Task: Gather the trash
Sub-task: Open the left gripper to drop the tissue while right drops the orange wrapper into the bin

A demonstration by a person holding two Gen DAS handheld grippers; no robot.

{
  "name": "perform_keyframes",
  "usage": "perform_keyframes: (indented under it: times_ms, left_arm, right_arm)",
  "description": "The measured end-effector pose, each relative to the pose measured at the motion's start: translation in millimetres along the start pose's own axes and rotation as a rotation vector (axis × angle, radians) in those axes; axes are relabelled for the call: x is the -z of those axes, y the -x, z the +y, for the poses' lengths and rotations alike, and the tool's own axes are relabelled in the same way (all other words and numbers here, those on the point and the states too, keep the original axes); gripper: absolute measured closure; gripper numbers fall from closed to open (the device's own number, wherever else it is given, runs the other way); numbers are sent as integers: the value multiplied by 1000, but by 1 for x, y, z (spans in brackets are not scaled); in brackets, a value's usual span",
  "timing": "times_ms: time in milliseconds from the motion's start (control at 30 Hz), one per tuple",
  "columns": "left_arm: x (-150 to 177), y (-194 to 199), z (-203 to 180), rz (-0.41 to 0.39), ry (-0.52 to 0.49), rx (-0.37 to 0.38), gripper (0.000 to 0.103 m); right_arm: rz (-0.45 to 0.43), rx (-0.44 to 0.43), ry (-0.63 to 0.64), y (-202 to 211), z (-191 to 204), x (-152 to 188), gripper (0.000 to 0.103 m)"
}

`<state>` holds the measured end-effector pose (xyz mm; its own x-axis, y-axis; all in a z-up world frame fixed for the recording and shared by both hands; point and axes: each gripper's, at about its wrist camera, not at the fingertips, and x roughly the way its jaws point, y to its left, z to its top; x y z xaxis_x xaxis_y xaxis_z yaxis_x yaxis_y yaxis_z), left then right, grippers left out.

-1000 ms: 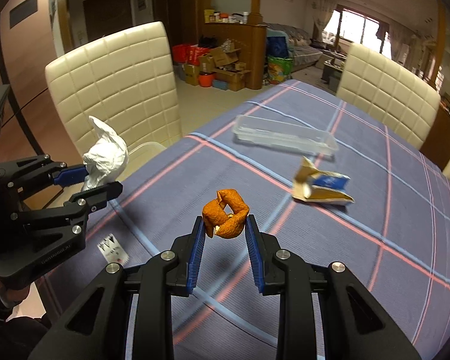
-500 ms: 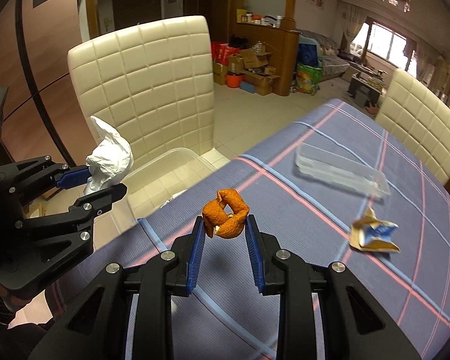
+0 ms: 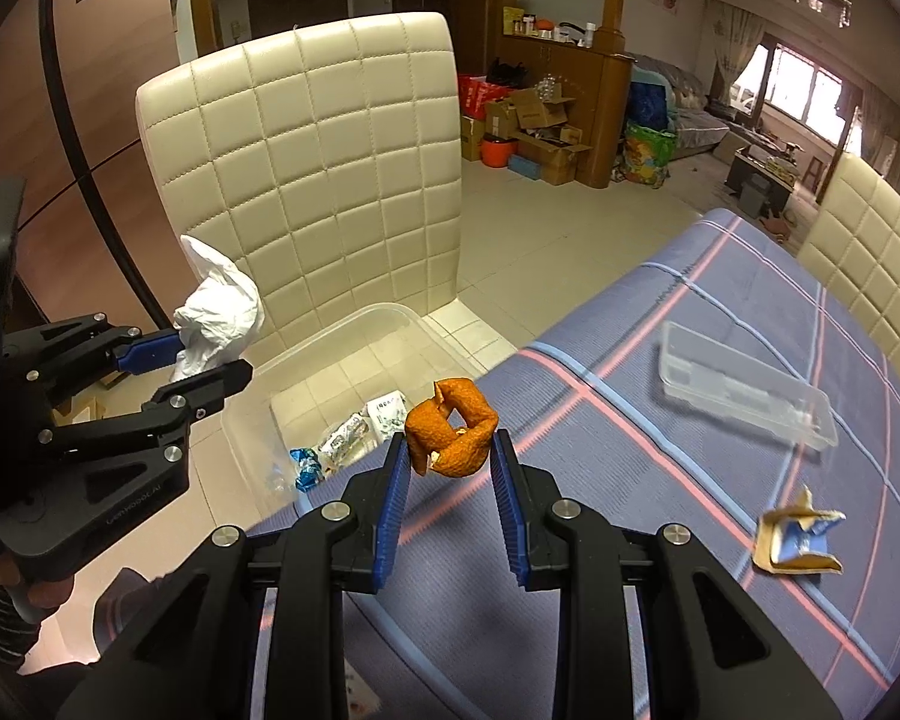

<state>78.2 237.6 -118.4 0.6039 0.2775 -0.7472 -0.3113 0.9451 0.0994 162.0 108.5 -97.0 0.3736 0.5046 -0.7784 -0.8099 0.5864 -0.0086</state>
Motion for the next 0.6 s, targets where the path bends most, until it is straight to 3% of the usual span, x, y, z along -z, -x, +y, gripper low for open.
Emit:
perform_keyframes:
  times_ms: [167, 200, 233, 300, 367, 600]
  left_arm:
    - [-3, -9, 8, 12, 27, -1, 65]
    - [-3, -11, 9, 16, 33, -1, 48]
    - [-3, -12, 11, 19, 42, 3, 25]
    - [-3, -10, 14, -3, 54, -7, 8]
    - [-2, -8, 16, -24, 54, -45, 6]
    - [3, -6, 32, -21, 85, -58, 5]
  right_arm:
    - [-6, -4, 10, -8, 3, -9, 76]
    - [-7, -6, 11, -9, 4, -11, 76]
    - [-7, -8, 10, -10, 4, -12, 76]
    - [-6, -9, 11, -12, 4, -14, 76]
    - [-4, -10, 11, -14, 4, -14, 76]
    - [9, -27, 27, -22, 13, -15, 76]
